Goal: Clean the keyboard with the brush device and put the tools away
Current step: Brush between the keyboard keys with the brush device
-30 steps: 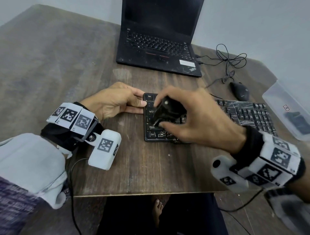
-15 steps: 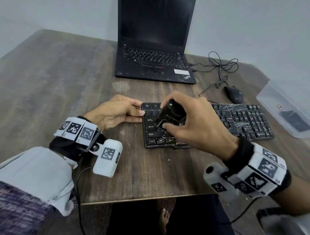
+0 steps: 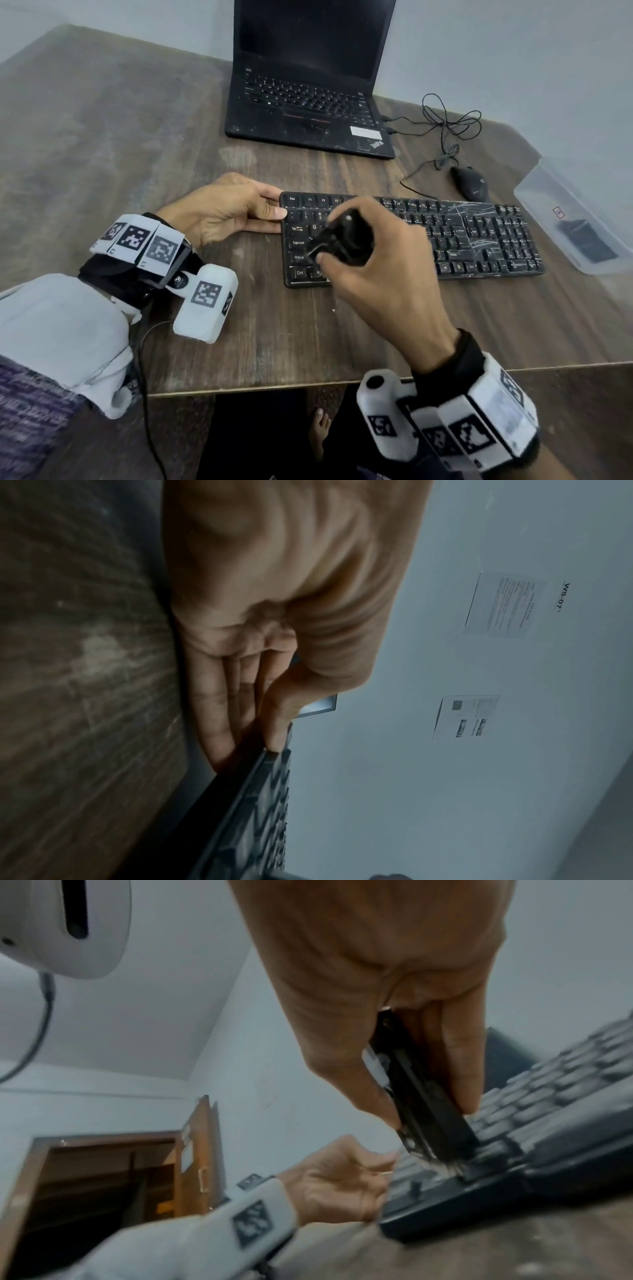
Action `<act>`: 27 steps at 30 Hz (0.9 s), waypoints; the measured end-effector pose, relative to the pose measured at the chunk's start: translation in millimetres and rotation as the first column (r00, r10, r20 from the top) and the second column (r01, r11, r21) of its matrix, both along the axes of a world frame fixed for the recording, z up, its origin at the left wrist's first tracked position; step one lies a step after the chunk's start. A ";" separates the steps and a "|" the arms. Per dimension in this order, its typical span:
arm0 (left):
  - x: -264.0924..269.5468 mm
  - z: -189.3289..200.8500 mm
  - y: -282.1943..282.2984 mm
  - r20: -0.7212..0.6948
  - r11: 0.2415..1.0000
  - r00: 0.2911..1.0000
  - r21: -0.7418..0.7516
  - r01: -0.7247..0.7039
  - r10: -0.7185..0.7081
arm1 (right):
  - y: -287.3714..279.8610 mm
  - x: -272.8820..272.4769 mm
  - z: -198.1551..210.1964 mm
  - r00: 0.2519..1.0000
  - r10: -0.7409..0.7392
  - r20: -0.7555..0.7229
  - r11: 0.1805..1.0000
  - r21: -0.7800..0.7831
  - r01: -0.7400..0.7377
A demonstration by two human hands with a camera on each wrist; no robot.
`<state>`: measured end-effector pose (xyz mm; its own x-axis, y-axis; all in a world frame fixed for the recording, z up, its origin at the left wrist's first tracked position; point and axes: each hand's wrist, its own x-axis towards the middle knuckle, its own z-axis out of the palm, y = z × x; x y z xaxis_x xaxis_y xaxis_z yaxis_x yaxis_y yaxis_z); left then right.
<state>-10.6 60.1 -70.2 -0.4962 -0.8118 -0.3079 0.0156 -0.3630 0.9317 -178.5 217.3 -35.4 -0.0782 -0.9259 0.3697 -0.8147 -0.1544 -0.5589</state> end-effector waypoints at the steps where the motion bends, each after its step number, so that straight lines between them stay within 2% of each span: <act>1: 0.0 0.1 0.3 -0.004 1.000 1.000 0.001 0.000 0.000 | 1.1 -0.9 0.5 1.000 -0.021 0.011 1.000 -0.010 0.021; 5: -0.8 -1.1 0.5 0.002 1.000 1.000 -0.007 -0.010 0.010 | 8.0 9.3 -3.6 0.996 0.087 0.030 0.995 0.045 -0.088; 8: 0.0 -1.7 0.0 -0.004 1.000 1.000 -0.007 -0.006 0.006 | 4.6 6.8 -5.8 0.999 -0.037 0.019 0.998 -0.046 0.038; 11: 0.2 -1.7 -0.5 -0.005 1.000 1.000 -0.010 -0.003 0.003 | 3.0 8.6 -3.8 1.000 0.022 0.018 1.000 -0.012 -0.022; 15: 0.3 -2.3 -0.6 -0.008 1.000 1.000 -0.002 -0.002 0.002 | -1.9 3.7 -1.6 0.999 -0.038 0.036 0.998 -0.045 0.040; 18: 0.1 -2.3 -1.4 -0.010 1.000 1.000 0.005 -0.007 0.007 | 1.9 9.9 -2.5 0.999 0.034 0.026 0.999 0.010 -0.034; 22: 0.7 -3.0 -2.5 -0.008 1.000 1.000 0.011 0.000 0.000 | 0.2 -1.1 -2.6 0.996 -0.063 0.060 0.997 -0.045 0.066; 25: 0.1 -2.5 -2.3 -0.011 1.000 1.000 0.009 -0.003 0.003 | 6.8 15.3 -5.1 0.997 0.054 0.051 0.998 0.022 -0.055; 27: -1.2 -2.1 -1.7 -0.007 1.000 1.000 0.006 -0.005 0.005 | 7.4 15.7 -6.7 0.997 0.062 0.048 0.998 0.028 -0.064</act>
